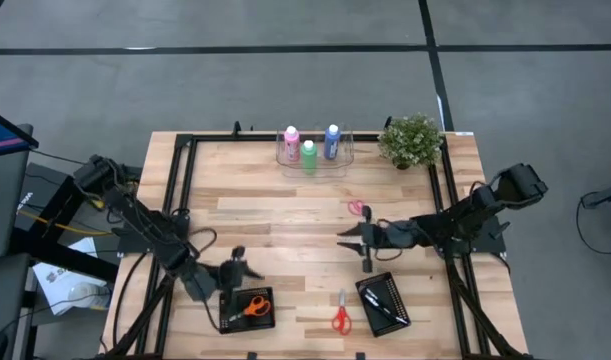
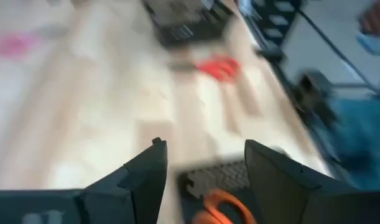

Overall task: Pick & Place Paint Supplies
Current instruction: Put the pink scissors into the left black bin

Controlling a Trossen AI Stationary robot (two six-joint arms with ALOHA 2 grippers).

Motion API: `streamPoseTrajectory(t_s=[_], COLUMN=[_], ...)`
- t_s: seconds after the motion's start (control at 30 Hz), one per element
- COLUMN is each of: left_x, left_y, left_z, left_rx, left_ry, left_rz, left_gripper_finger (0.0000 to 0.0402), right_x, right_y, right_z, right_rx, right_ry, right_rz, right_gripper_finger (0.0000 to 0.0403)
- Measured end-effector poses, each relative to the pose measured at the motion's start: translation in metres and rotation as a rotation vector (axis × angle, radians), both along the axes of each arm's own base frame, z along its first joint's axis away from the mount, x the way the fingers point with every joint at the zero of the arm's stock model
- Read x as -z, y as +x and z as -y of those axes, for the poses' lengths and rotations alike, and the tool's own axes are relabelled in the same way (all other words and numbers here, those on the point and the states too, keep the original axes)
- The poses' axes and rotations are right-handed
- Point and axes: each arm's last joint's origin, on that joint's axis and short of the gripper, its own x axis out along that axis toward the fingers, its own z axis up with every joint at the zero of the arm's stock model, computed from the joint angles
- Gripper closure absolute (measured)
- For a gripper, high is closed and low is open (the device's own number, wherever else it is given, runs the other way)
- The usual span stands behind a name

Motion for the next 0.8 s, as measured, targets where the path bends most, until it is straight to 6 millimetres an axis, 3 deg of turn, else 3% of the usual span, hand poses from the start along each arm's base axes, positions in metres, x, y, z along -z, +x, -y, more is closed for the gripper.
streamPoseTrajectory(t_s=[0.2,0.3,0.43,0.6,0.8], left_x=[-0.017,-0.02,-0.011,0.006,0.014], left_y=[0.019,0.031,0.037,0.028,0.021], left_z=[-0.034,-0.056,-0.09,-0.135,-0.157], left_rx=[-0.091,-0.145,-0.135,-0.135,-0.16], left_ry=[0.189,0.256,0.231,0.126,0.098], left_rz=[0.1,0.157,0.296,0.426,0.437], left_gripper_finger=[0.0184,0.0177,0.0175,0.0181,0.0187], right_x=[-0.002,-0.009,-0.022,-0.036,-0.035], right_y=[0.022,0.03,0.035,0.037,0.025], right_z=[0.024,0.038,0.06,0.088,0.12], right_rx=[0.131,0.206,0.282,0.276,0.337], right_ry=[-0.016,-0.018,0.004,0.143,0.29], right_rz=[-0.261,-0.42,-0.587,-0.703,-0.8], right_gripper_finger=[0.0196,0.0164,0.0158,0.0176,0.0199])
